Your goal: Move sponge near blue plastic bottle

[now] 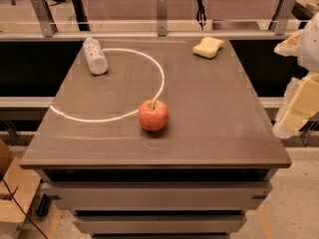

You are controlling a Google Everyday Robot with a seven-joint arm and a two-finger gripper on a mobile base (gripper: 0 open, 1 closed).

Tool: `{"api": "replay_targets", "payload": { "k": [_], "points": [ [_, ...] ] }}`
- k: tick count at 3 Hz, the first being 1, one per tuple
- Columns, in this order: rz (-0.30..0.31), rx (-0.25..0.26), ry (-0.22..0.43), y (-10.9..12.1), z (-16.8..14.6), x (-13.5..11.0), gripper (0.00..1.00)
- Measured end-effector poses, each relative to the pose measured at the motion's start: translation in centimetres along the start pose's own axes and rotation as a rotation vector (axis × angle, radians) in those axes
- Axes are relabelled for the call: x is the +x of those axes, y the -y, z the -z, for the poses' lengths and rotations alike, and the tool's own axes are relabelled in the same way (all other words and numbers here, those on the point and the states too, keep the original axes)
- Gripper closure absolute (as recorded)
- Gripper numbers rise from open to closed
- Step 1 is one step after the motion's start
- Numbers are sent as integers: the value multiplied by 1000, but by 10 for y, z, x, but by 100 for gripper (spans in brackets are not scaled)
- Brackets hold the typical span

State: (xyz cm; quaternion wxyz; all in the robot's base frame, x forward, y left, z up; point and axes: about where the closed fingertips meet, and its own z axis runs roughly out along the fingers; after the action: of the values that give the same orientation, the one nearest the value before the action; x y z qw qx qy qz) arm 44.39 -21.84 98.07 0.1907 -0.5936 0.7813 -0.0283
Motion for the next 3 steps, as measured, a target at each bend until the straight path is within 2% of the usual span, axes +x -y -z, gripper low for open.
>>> {"api": "replay_targets", "payload": {
  "k": [1, 2, 3],
  "points": [
    [-1, 43, 116, 15, -7, -10, 0],
    [-39, 75, 261, 45, -16, -27, 0],
    [-42, 70, 276, 46, -18, -31, 0]
  ]
}}
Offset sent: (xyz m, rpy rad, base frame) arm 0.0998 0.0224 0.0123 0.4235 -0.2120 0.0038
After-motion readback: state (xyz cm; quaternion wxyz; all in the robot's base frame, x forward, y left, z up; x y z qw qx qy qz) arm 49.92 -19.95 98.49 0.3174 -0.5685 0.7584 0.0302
